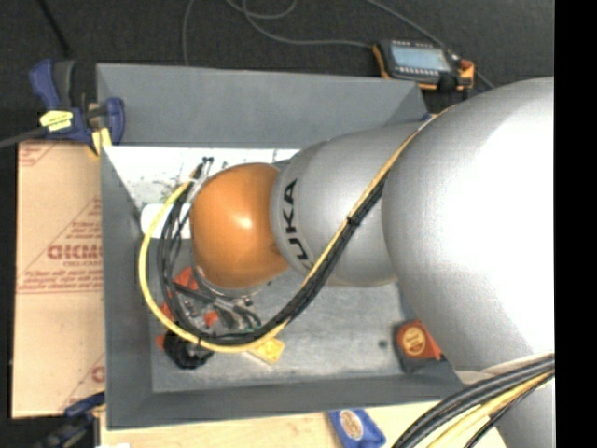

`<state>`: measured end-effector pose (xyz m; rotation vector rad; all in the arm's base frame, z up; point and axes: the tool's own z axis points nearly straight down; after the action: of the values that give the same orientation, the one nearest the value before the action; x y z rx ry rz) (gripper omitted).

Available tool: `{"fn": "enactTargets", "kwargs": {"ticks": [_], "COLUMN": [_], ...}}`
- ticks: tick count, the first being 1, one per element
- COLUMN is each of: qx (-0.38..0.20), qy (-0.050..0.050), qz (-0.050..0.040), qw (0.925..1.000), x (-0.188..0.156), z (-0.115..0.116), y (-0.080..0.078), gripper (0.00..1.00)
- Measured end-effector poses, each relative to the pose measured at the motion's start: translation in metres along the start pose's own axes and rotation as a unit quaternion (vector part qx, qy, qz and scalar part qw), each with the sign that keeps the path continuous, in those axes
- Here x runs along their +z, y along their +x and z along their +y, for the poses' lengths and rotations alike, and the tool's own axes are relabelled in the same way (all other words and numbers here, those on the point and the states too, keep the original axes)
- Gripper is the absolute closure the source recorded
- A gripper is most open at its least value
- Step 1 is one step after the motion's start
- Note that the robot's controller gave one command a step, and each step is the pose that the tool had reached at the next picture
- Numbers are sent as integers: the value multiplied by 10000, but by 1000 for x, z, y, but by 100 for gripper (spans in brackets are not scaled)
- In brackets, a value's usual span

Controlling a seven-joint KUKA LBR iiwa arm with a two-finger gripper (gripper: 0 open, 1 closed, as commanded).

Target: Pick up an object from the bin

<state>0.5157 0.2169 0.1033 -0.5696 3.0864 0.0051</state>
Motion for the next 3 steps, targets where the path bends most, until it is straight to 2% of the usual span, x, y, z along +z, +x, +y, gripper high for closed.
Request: {"fn": "enactTargets", "kwargs": {"ticks": [1, 2, 3], "qx": [-6, -25, -55], "qy": [14, 5, 6], "qz": [5, -35, 43], "qw": [10000, 10000, 10000], "x": [-13, 5, -9], "z": [-16, -15, -16], "y": [-14, -14, -3], "gripper": [100, 100, 100]}}
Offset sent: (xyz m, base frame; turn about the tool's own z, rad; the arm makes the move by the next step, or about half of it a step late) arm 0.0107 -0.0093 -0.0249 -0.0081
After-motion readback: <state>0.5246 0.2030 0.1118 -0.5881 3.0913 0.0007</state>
